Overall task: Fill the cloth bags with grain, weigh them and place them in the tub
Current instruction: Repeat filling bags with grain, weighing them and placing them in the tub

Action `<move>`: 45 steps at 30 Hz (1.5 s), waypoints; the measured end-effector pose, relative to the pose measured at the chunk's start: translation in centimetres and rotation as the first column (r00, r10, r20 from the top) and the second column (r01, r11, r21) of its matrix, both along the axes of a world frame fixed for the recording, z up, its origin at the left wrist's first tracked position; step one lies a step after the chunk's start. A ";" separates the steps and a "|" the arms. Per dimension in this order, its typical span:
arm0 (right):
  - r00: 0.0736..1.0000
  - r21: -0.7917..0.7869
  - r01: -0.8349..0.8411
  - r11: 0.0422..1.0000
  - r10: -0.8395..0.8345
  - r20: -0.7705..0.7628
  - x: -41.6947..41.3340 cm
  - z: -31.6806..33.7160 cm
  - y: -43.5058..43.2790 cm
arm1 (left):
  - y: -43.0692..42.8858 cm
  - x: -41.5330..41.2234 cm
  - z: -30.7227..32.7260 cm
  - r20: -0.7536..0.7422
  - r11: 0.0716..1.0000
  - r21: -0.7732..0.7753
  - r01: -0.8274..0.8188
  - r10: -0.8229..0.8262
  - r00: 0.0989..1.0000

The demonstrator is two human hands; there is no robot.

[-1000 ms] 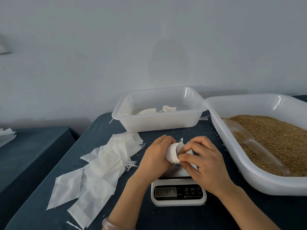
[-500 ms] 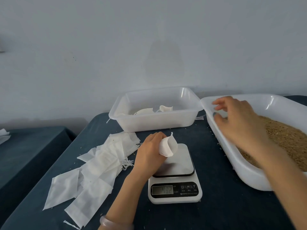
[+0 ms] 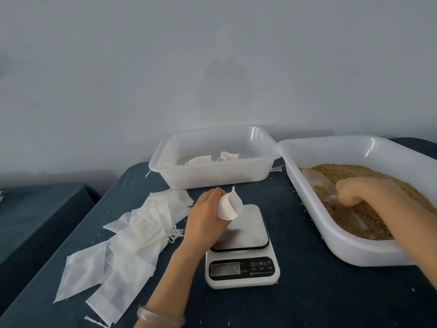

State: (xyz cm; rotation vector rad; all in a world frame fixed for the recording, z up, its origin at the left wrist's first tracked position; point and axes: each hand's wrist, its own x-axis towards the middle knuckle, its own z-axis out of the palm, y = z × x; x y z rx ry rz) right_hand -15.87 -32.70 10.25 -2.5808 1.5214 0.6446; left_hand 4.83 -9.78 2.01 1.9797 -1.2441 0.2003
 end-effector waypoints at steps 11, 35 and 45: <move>0.812 0.227 0.240 0.944 -0.324 0.486 0.2 -1.1 -1.0 | -0.2 0.6 -0.5 -0.001 1.000 0.014 -0.010 0.010 1.000; 0.625 0.687 0.057 0.724 -0.563 0.541 -0.1 -0.4 -1.4 | -0.1 0.6 -0.5 0.006 1.000 0.000 -0.017 0.017 1.000; 0.517 0.616 0.113 0.780 -0.575 0.633 -0.9 -0.8 -3.0 | 0.0 0.4 0.0 -0.092 0.998 -0.006 -0.068 0.067 0.993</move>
